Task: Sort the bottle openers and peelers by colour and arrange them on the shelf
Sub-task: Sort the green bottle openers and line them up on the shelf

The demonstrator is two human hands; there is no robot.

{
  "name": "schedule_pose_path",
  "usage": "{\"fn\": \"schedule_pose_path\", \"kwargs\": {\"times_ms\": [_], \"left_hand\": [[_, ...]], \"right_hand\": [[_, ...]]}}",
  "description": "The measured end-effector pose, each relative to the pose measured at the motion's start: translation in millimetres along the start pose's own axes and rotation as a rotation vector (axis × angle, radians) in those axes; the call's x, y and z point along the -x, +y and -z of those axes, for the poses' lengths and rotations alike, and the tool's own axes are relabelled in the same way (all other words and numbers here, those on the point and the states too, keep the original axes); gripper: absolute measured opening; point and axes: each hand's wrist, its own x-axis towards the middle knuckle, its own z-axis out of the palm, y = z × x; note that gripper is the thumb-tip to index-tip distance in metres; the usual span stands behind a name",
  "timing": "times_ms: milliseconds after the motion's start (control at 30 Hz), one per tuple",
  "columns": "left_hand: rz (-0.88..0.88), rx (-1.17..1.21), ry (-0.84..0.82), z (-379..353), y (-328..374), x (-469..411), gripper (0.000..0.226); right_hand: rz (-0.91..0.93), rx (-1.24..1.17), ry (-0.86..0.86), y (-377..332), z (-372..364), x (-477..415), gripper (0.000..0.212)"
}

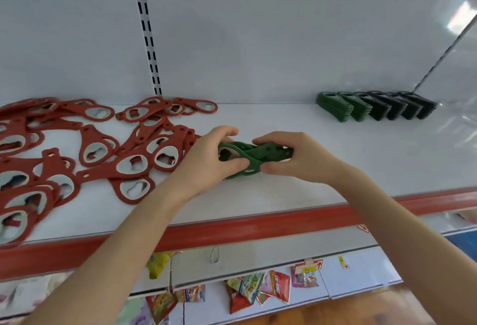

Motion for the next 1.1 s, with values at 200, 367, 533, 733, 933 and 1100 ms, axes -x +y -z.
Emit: {"fn": "schedule_pose_path", "kwargs": {"times_ms": [200,367,533,733,933,1100], "left_hand": [[-0.091,-0.114,-0.096,-8,-7,2,0.048],[-0.163,-0.196,-0.079,-13,-2,5,0.034],[-0.120,-0.240,-0.022,-23,5,7,0.034],[-0.033,-0.249,0.079,-46,17,8,0.044],[0.044,-0.242,0.158,-75,29,6,0.069],[0.117,-0.241,0.203,-77,32,2,0.067]], "right_hand": [[-0.117,-0.075,0.051,16,-11,17,0.068],[-0.137,-0.135,0.053,19,-13,20,0.074],[-0.110,-0.166,-0.029,29,-1,18,0.073],[-0.082,-0.212,-0.053,44,11,21,0.071],[-0.037,-0.363,-0.053,46,8,23,0.071],[-0.046,-0.423,-0.048,54,17,22,0.061]]}}
